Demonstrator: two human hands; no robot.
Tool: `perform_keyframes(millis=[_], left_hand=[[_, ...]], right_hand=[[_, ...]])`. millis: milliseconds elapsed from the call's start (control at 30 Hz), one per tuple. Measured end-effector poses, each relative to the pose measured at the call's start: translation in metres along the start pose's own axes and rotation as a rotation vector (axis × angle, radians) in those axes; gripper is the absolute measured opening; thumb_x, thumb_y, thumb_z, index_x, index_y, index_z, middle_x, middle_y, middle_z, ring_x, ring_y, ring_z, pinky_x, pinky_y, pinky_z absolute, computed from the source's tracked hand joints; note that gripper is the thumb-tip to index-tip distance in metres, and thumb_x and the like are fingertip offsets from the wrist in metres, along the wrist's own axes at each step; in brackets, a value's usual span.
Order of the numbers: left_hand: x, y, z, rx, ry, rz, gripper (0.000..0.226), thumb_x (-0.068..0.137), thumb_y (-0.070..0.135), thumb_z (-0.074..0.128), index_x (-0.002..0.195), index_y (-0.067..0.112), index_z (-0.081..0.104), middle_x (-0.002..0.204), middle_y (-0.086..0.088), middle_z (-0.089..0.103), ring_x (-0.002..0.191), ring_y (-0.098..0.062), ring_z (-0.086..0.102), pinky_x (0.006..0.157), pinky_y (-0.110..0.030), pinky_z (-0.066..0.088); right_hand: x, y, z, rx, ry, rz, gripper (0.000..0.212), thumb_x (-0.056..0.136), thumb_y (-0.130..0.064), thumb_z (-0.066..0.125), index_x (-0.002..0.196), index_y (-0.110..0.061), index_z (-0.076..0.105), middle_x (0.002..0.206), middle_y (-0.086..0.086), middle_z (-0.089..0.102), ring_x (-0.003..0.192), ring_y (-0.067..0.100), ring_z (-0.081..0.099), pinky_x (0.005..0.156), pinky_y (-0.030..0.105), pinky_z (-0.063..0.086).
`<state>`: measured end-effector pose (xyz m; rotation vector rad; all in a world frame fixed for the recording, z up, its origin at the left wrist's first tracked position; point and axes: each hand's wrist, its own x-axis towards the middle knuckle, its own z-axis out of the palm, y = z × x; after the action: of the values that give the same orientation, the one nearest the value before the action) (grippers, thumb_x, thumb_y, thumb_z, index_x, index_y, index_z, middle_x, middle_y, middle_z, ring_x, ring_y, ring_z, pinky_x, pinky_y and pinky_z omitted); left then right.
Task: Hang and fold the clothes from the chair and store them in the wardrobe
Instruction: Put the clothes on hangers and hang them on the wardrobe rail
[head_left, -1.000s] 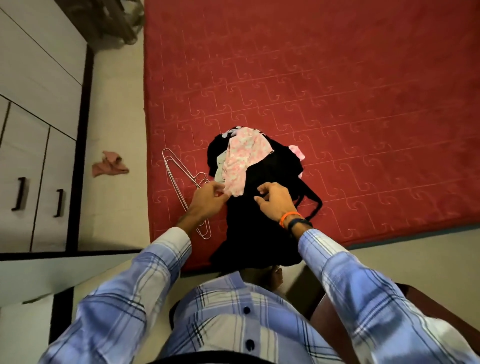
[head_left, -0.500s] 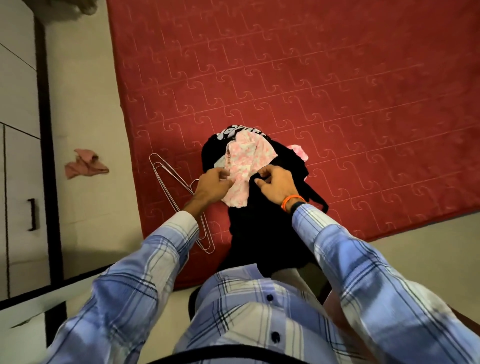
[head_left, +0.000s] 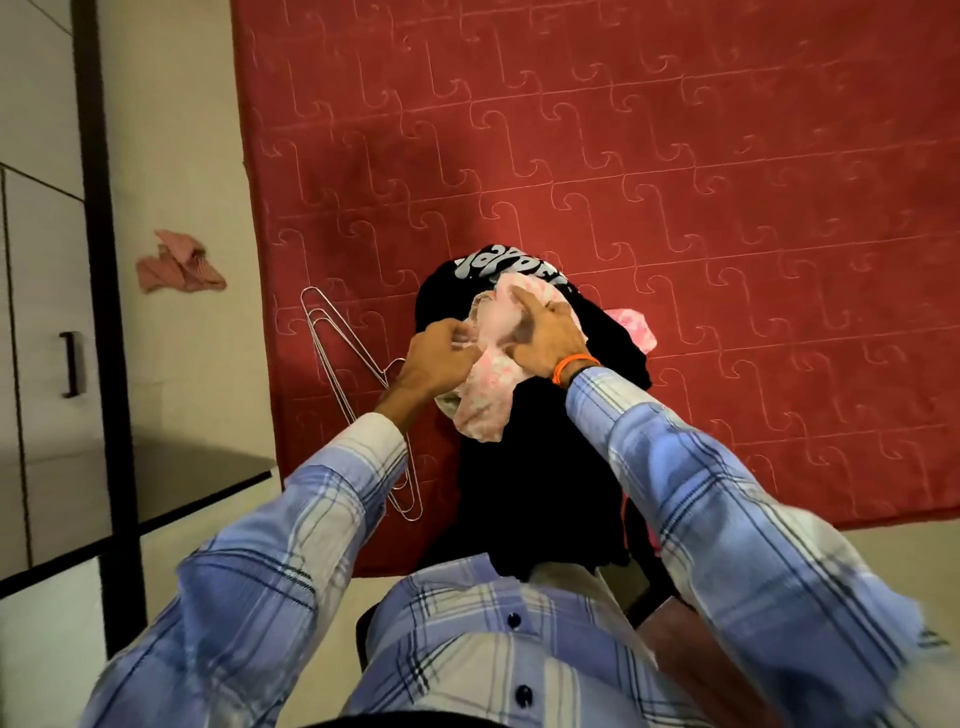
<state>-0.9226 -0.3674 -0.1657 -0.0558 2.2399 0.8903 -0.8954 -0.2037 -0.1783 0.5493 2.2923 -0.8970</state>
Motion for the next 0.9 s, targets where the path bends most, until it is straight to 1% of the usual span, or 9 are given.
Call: perform_keyframes(millis=[100,167,300,400,533,667,700,800,900], left_hand=[[0.004,-0.001,0.000,0.002,-0.006,-0.017,0.032,0.090,0.023,0.068,0.118,0.010,0.064,0.114,0.002,0.066,0.093,-0.006,0.057,0.077,-0.012,0.039],[0.004,-0.001,0.000,-0.002,-0.007,-0.026,0.032,0.090,0.023,0.068,0.119,0.010,0.064,0.114,0.002,0.066,0.093,-0.006,0.058,0.078,-0.013,0.040],[-0.003,0.000,-0.006,-0.012,0.011,0.001,0.033,0.089,0.025,0.069,0.118,0.011,0.065,0.114,0.002,0.068,0.097,-0.008,0.061,0.082,-0.014,0.041],[-0.018,0.002,-0.013,-0.027,0.024,0.039,0.031,0.088,0.022,0.070,0.117,0.011,0.065,0.114,0.002,0.068,0.097,-0.007,0.061,0.084,-0.015,0.042],[-0.045,-0.005,-0.020,-0.082,0.071,0.096,0.032,0.084,0.015,0.073,0.115,0.012,0.065,0.110,0.002,0.068,0.088,-0.008,0.062,0.077,-0.016,0.046],[-0.076,-0.018,-0.028,-0.142,0.056,0.159,0.046,0.073,0.002,0.080,0.113,0.017,0.064,0.113,-0.002,0.067,0.097,-0.017,0.068,0.086,-0.031,0.056],[-0.084,-0.021,-0.030,-0.150,0.050,0.174,0.049,0.070,0.000,0.081,0.113,0.016,0.064,0.113,-0.001,0.067,0.097,-0.017,0.068,0.085,-0.030,0.057],[-0.111,-0.030,-0.035,-0.127,0.061,0.252,0.039,0.070,-0.002,0.079,0.106,0.009,0.066,0.097,0.005,0.066,0.084,-0.008,0.064,0.069,-0.007,0.048],[-0.139,-0.042,-0.037,-0.075,0.158,0.301,0.022,0.079,-0.003,0.067,0.094,0.013,0.064,0.081,0.006,0.060,0.076,-0.011,0.056,0.066,-0.015,0.044]], right_hand=[[0.011,0.002,0.004,-0.076,-0.038,0.047,0.070,0.083,-0.034,0.070,0.146,-0.023,0.041,0.145,0.016,0.033,0.128,0.037,0.044,0.108,0.035,0.039],[0.010,0.002,0.004,-0.066,0.012,0.039,0.058,0.083,-0.030,0.070,0.135,-0.011,0.053,0.142,0.015,0.040,0.128,0.034,0.045,0.107,0.031,0.038],[-0.011,-0.004,-0.003,0.096,0.202,0.045,0.026,0.079,-0.021,0.072,0.097,-0.003,0.066,0.098,0.009,0.066,0.098,0.028,0.062,0.082,0.028,0.047],[-0.039,-0.012,-0.008,0.346,0.215,0.074,0.015,0.078,-0.020,0.071,0.075,-0.006,0.068,0.074,-0.001,0.061,0.078,0.015,0.058,0.071,0.022,0.040],[-0.083,-0.026,-0.004,0.880,0.142,0.094,0.009,0.044,-0.022,0.062,0.046,-0.014,0.057,0.055,0.004,0.048,0.053,0.026,0.044,0.054,0.038,0.042],[-0.123,-0.040,0.007,1.281,0.002,-0.083,0.006,0.039,-0.009,0.046,0.038,-0.014,0.049,0.049,-0.001,0.047,0.048,0.020,0.042,0.049,0.021,0.035],[-0.134,-0.044,0.008,1.319,-0.027,-0.133,0.008,0.039,-0.008,0.044,0.036,-0.016,0.046,0.046,-0.004,0.043,0.044,0.014,0.038,0.047,0.020,0.035],[-0.154,-0.049,0.019,1.406,-0.089,-0.211,0.013,0.041,-0.009,0.044,0.040,-0.018,0.035,0.047,-0.005,0.031,0.044,0.011,0.026,0.042,0.020,0.030],[-0.165,-0.051,0.029,1.382,-0.050,-0.238,0.017,0.043,-0.008,0.045,0.045,-0.017,0.032,0.051,-0.005,0.031,0.048,0.012,0.024,0.045,0.022,0.029]])
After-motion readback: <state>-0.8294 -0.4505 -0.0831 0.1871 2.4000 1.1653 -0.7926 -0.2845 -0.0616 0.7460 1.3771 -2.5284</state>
